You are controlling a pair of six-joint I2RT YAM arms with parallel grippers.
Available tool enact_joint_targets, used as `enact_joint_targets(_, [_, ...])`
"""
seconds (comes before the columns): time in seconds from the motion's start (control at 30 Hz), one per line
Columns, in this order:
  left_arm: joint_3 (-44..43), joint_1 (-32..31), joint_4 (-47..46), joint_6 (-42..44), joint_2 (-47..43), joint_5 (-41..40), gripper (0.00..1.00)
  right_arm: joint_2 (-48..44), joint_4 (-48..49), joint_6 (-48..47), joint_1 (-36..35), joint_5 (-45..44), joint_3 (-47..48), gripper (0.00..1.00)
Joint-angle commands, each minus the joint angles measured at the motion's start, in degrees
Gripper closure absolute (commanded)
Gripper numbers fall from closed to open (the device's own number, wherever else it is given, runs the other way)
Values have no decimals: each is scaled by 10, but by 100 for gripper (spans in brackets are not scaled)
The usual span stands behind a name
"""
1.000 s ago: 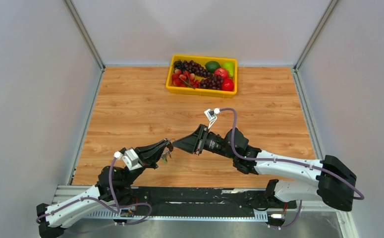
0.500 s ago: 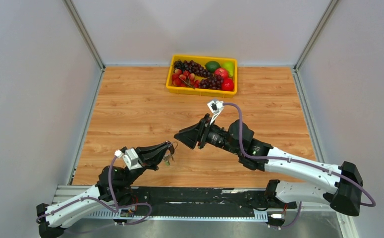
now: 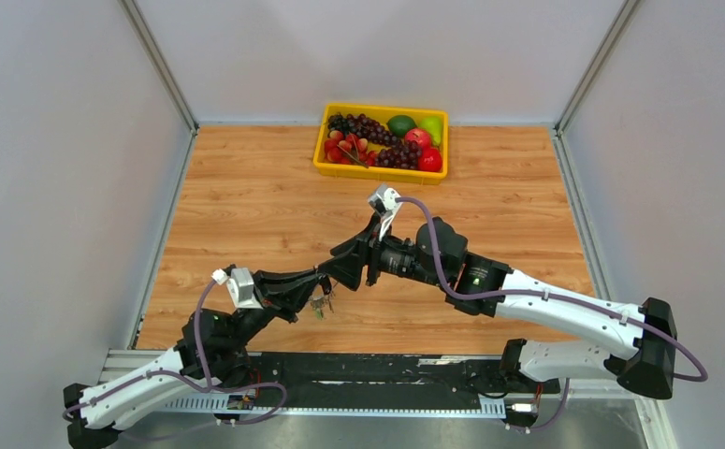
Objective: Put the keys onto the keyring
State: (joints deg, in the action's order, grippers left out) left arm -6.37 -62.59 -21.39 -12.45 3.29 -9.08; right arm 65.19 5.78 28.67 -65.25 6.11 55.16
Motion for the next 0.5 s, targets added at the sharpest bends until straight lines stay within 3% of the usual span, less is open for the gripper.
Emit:
enact_joint_targets(0.0, [-38,0,4,-61,-1,-5,84,1,-24,-41,-11,12,32,42])
enact_joint_targets(0.47, [-82,0,53,-190,1,-44,81,-33,-46,-100,-25,25,26,30])
